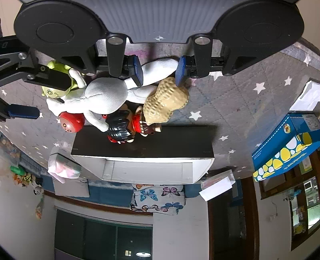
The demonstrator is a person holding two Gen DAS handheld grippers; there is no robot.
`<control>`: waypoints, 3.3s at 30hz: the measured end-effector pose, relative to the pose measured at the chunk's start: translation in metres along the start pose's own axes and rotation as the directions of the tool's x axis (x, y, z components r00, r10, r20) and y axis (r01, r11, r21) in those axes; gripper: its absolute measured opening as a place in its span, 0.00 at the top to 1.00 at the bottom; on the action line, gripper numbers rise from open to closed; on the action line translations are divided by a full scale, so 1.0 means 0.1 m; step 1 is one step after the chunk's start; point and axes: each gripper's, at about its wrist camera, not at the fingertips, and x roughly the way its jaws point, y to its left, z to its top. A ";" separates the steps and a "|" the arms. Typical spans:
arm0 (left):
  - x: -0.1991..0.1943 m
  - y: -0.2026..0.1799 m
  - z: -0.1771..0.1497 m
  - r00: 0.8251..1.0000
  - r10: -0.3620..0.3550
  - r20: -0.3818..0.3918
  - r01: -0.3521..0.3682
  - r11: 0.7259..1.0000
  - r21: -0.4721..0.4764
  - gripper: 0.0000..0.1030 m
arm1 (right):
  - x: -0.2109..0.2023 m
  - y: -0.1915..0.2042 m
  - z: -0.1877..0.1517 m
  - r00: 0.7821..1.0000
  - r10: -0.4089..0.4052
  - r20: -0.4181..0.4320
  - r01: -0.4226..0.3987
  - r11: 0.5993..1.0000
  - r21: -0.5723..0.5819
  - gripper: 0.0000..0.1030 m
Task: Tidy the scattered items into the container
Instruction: 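Reach the left gripper toward the white plush rabbit and grasp it, then lift the white rabbit with the left gripper and drop it into the grey box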
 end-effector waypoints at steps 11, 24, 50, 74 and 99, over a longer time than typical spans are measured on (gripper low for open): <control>0.08 -0.07 0.02 0.999 -0.050 -0.016 0.051 0.996 0.069 0.64 | 0.10 -0.04 0.00 0.999 0.015 -0.032 -0.015 1.000 -0.001 0.10; 0.17 -0.17 0.04 0.994 -0.108 -0.031 0.112 0.976 0.185 0.64 | 0.34 0.00 0.04 0.994 0.038 -0.098 -0.044 0.997 -0.066 0.22; 0.37 -0.01 0.15 0.966 -0.257 -0.027 0.258 0.949 0.181 0.91 | 0.66 0.14 0.09 0.984 -0.008 -0.180 -0.044 0.959 -0.280 0.45; 0.26 0.09 1.32 0.929 -0.294 0.226 0.266 0.953 0.148 0.92 | 0.59 -0.20 1.21 0.995 -0.051 0.086 0.074 0.951 -0.299 0.62; 1.25 0.41 1.47 0.983 -0.178 0.047 0.178 0.984 -0.013 0.82 | 1.65 -0.54 1.31 0.996 -0.070 -0.049 0.055 0.964 -0.259 0.50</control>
